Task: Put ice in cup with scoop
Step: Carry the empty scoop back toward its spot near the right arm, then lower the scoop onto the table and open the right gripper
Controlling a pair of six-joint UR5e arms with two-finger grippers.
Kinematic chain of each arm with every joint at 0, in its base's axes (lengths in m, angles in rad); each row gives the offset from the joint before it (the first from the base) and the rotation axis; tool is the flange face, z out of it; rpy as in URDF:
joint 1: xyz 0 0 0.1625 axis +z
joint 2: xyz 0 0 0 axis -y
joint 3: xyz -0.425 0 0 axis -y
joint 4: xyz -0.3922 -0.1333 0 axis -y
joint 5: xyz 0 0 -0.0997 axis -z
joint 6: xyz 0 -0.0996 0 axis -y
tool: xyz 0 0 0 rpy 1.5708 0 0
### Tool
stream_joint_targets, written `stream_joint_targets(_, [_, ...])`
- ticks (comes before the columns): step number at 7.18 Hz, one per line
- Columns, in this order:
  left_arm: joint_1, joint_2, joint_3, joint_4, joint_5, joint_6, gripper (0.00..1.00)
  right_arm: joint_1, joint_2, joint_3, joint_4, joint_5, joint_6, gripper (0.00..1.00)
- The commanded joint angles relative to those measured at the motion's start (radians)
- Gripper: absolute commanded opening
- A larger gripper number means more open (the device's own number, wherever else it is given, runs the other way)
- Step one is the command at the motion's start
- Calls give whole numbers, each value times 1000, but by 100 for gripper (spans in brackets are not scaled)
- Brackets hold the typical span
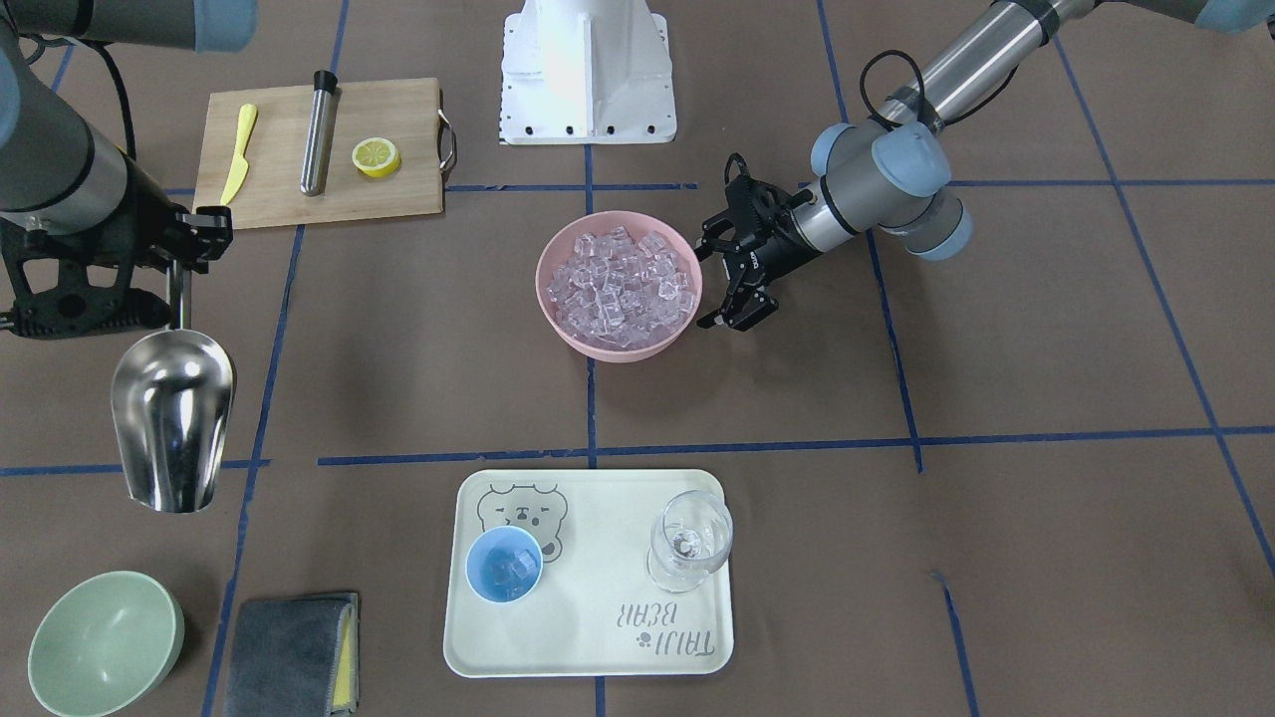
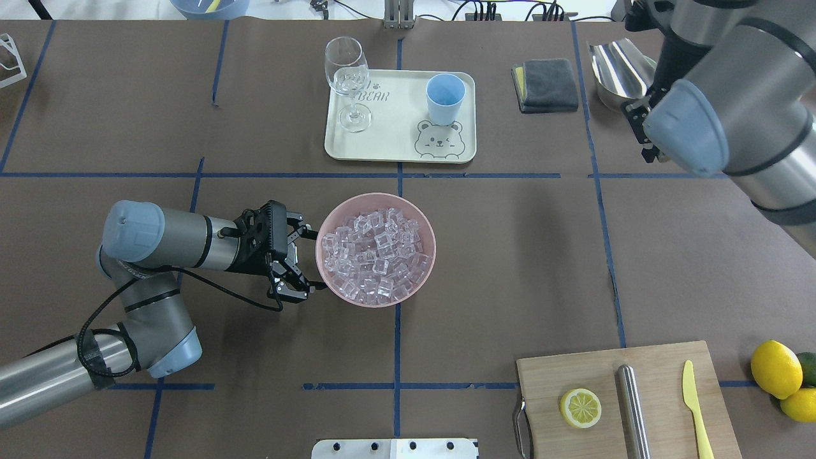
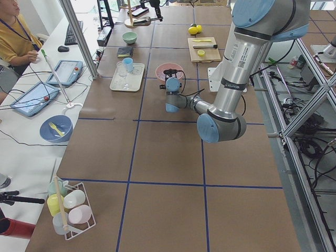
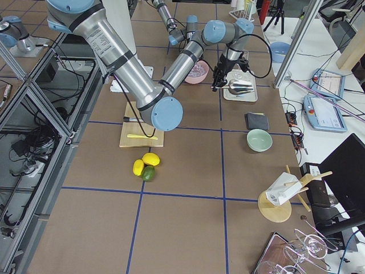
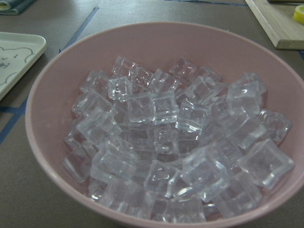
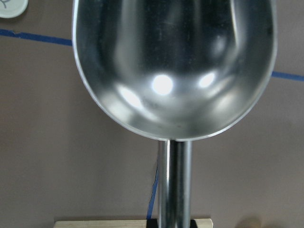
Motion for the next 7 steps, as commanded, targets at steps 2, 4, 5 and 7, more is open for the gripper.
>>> stream_joint_targets(2, [0,0,0,-9,0,-2,99,-111,-189,174,89,3,286,0])
stream_joint_targets(4, [0,6,-1,-10,0,-2,99,-160,-348,185,290,-6,334,0])
stream_joint_targets(5, [0,6,-2,-9,0,-2,99,-196,-447,182,475,-43,445,0])
stream_joint_targets(7, [1,6,0,-9,0,-2,99,-268,-562,152,706,-97,582,0])
